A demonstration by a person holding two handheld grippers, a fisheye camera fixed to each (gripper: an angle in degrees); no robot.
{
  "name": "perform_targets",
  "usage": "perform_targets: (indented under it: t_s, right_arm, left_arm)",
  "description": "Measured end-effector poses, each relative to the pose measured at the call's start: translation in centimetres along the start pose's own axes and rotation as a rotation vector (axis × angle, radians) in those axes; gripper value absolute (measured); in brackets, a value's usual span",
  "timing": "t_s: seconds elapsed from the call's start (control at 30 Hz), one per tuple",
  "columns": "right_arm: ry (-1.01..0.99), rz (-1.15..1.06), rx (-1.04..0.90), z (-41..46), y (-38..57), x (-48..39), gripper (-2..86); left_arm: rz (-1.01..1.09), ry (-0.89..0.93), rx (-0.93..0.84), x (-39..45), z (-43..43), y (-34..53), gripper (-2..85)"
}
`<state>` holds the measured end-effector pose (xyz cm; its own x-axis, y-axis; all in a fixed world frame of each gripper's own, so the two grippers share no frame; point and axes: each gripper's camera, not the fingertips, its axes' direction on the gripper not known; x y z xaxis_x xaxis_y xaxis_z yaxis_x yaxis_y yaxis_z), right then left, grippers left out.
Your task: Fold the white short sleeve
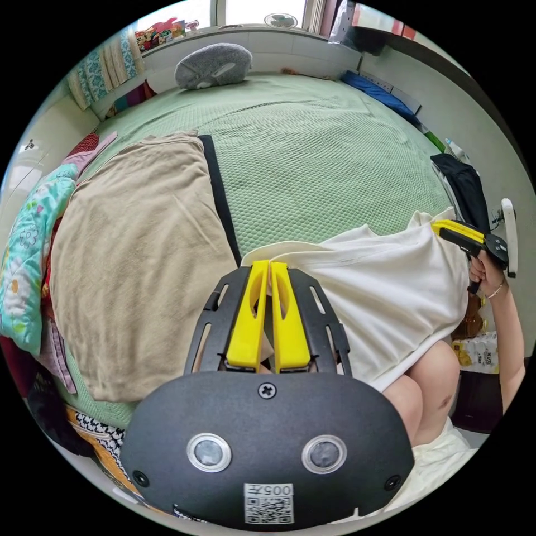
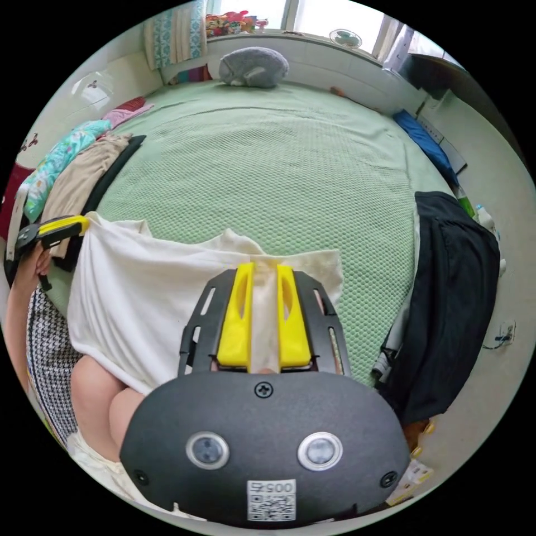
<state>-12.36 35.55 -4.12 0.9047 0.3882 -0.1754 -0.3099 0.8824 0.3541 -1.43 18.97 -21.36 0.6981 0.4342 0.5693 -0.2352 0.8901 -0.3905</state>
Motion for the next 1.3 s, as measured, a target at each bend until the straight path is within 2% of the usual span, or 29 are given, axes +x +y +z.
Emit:
perform_targets:
  t_s: [0.17, 0.37, 0.47, 0.6, 0.7, 0.97, 1.1, 1.3]
  right_arm:
    - [0.064, 0.076, 0.05, -1.0, -0.1, 1.7, -1.5]
    - [-0.08, 0.19, -0.003, 0.7, -0.1, 4.4, -1.3]
    - [-0.192, 0.223, -0.003, -0.2, -0.1, 5.9, 1.5]
    - [-0.266, 0.202, 0.177, -4.9, 1.4, 7.6, 5.6]
    - [-0.282, 0.166, 0.197, -7.3, 3.0, 8.2, 8.2]
    - [-0.15, 0.097, 0.114, -8.4, 11.8, 8.1, 11.7]
    - [-0.18, 0.151, 0.06, -7.6, 15.6, 9.1, 12.1]
    - [-0.232, 0.219, 0.051, -7.3, 16.4, 9.6, 12.2]
  left_arm:
    - [-0.044, 0.053, 0.049, -2.0, -1.4, 0.6, 0.2]
    - [-0.028, 0.025, -0.037, -2.3, 1.6, 0.8, 0.8]
    - [-0.063, 0.075, -0.017, -2.8, 1.4, 1.3, 2.1]
    - [-0.06, 0.118, 0.048, -3.6, -1.6, 2.3, 5.7]
    - [-0.043, 0.113, 0.082, -3.6, -4.1, 3.7, 6.4]
    - [0.019, 0.161, 0.003, -1.9, -4.3, 12.0, 10.3]
    - [-0.026, 0.184, -0.058, -1.8, -2.4, 16.5, 11.0]
    - [-0.076, 0.216, -0.099, -1.2, -0.6, 19.7, 11.0]
